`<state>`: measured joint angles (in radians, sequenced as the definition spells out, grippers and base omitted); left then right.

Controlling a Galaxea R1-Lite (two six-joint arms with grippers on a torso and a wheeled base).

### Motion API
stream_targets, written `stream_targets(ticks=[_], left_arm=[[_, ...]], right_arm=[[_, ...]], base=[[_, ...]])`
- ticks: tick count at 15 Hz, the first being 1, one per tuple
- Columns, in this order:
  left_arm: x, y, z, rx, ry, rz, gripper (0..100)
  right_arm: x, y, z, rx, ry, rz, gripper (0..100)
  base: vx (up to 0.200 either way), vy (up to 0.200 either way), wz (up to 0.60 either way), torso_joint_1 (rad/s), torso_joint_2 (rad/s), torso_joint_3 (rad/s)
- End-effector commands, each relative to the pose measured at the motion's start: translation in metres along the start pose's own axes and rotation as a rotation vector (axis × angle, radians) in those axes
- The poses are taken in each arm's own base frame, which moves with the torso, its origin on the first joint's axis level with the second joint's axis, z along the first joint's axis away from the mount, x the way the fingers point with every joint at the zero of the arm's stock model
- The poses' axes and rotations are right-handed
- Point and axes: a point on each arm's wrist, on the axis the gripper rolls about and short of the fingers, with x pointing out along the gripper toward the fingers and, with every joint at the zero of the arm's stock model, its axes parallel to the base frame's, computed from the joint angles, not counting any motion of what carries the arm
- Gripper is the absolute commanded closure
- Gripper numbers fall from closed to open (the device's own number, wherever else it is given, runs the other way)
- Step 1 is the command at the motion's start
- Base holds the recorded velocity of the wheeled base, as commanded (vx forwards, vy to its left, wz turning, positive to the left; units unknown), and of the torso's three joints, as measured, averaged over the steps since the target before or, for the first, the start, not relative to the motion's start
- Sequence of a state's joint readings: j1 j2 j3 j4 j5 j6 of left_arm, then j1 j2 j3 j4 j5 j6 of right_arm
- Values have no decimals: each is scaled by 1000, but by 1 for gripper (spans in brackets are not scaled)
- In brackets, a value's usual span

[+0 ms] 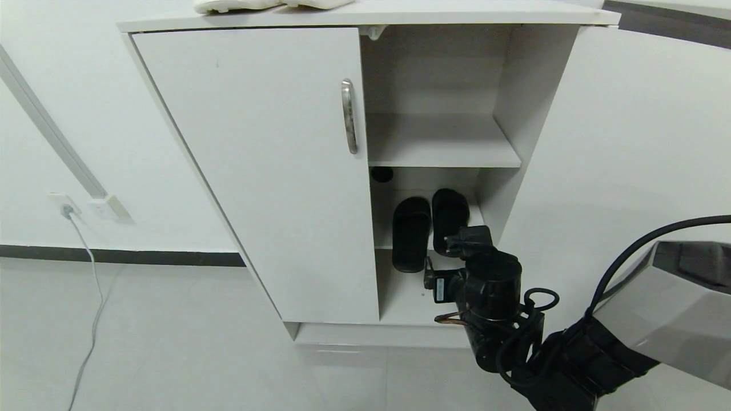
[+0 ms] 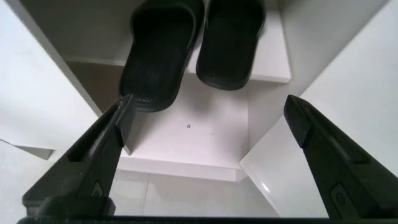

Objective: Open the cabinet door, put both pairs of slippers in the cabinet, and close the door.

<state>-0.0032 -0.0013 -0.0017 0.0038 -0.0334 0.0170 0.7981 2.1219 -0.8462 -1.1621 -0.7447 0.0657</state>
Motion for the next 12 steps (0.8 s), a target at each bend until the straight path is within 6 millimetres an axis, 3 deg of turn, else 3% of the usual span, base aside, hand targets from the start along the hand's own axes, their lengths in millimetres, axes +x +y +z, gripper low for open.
stream_targets(ticks=[1, 7, 12], left_arm=[[0, 0, 0, 0, 1, 0, 100], [0, 0, 0, 3, 1, 1, 100], [0, 0, 0, 0, 1, 1, 100]], right_arm=[[-1, 0, 0, -1, 1, 0, 0], [-4, -1, 2, 0, 0, 5, 0], [-5, -1, 1, -4, 1, 6, 0]], base=[[0, 0, 0, 2, 7, 203], [0, 0, 0, -1, 3, 185], [0, 0, 0, 0, 0, 0]])
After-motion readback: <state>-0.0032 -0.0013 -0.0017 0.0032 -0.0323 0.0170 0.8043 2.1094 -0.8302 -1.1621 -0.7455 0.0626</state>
